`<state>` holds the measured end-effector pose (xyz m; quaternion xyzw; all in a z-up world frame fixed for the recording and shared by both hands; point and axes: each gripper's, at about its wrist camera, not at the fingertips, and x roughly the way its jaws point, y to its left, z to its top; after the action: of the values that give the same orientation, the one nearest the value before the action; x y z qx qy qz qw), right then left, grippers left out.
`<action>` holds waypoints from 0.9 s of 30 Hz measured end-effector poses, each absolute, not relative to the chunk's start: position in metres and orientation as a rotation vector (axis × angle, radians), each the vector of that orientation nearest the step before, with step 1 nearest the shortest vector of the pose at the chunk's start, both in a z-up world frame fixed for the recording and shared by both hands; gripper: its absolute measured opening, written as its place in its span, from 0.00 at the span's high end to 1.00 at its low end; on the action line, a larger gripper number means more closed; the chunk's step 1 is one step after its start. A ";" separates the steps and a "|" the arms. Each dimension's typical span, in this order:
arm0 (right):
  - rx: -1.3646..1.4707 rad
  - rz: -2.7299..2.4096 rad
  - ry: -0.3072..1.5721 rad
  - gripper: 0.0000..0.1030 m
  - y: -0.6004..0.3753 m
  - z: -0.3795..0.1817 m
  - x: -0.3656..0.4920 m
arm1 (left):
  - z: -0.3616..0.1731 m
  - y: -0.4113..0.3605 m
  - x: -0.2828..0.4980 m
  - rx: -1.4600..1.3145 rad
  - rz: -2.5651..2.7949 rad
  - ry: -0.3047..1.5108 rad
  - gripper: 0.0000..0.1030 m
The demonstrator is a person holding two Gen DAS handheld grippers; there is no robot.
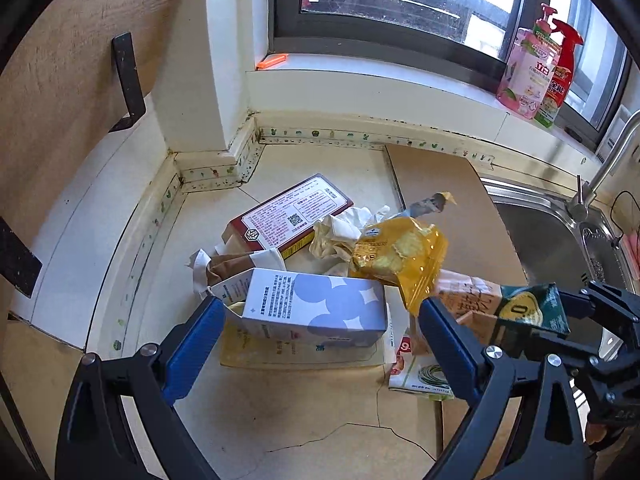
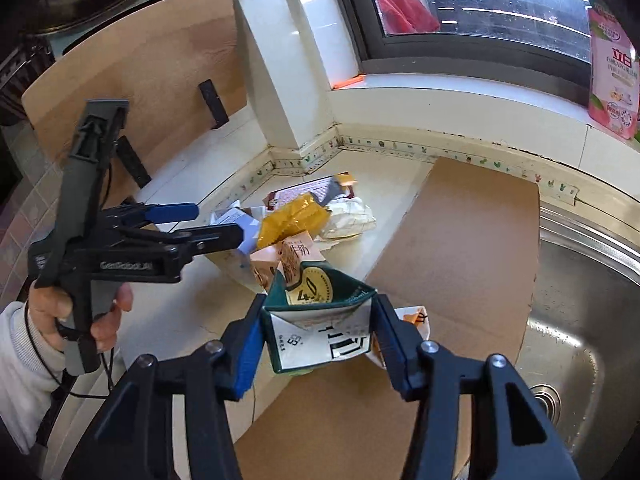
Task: Collect trash
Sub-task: 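Grasp the green-and-white carton with the right tool while the left grasps a green wrapper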
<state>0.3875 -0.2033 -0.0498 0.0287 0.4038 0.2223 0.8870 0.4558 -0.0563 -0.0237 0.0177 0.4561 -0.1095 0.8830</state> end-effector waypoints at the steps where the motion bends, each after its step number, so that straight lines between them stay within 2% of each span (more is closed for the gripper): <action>1: 0.042 0.453 0.828 0.49 -0.201 -0.048 0.382 | -0.025 -0.054 0.456 0.030 -0.226 0.954 0.06; 12: 0.092 0.313 0.776 0.49 -0.229 -0.040 0.375 | -0.046 -0.074 0.419 0.071 -0.367 1.022 0.06; 17: 0.109 0.295 0.774 0.49 -0.233 -0.043 0.375 | -0.059 -0.090 0.407 -0.042 -0.415 1.084 0.06; 20: 0.117 0.290 0.769 0.49 -0.234 -0.044 0.373 | -0.068 -0.093 0.408 -0.171 -0.389 1.117 0.15; 22: 0.115 0.287 0.765 0.49 -0.235 -0.045 0.372 | -0.075 -0.095 0.410 -0.247 -0.365 1.133 0.26; 27: 0.135 0.260 0.743 0.49 -0.246 -0.041 0.370 | -0.090 -0.100 0.413 -0.335 -0.288 1.149 0.29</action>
<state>0.3701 -0.2461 -0.0414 0.0659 0.3615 0.1266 0.9214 0.4130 -0.1002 -0.0899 -0.1572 0.5389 -0.1353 0.8165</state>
